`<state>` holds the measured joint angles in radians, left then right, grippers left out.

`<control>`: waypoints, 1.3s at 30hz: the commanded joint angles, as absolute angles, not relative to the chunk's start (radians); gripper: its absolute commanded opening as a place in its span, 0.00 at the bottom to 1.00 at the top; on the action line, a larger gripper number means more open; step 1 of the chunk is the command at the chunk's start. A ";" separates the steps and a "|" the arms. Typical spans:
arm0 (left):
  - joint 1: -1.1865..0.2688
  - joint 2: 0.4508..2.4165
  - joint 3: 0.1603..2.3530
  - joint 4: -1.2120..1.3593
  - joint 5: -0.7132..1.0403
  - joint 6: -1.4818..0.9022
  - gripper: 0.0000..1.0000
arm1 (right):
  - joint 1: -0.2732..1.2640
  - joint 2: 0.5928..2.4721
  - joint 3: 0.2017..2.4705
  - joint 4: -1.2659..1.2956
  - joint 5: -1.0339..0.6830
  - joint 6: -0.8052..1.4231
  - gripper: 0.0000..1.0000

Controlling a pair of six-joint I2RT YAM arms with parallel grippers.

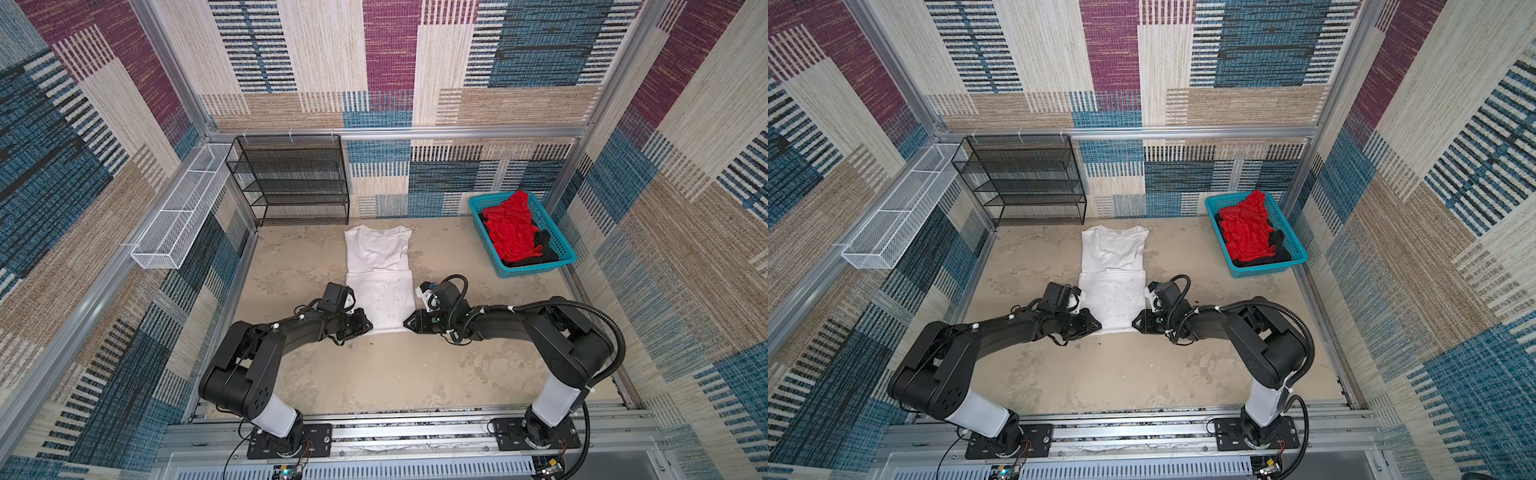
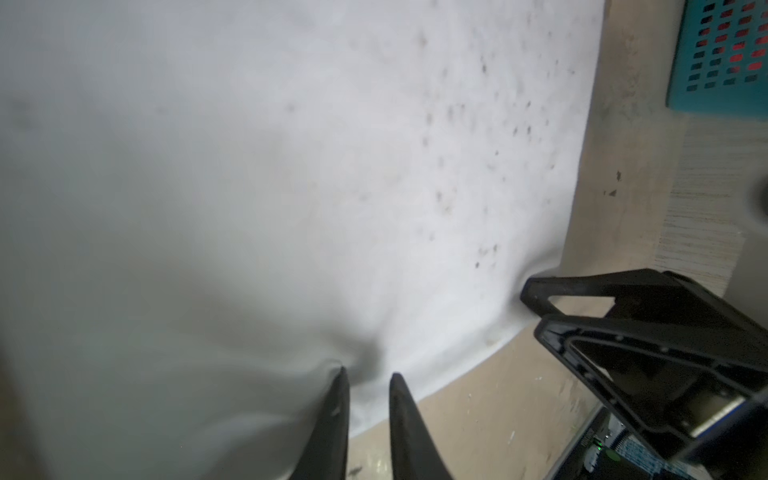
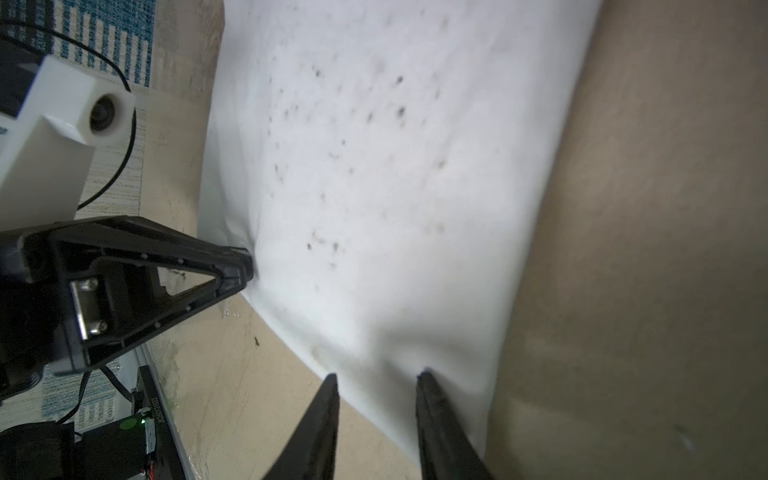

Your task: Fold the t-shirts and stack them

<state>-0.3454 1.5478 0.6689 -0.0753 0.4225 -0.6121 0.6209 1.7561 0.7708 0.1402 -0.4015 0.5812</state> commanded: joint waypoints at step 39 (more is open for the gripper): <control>-0.172 1.850 1.154 -0.074 0.408 -0.508 0.18 | 0.551 2.161 1.640 -0.200 -0.418 0.333 0.38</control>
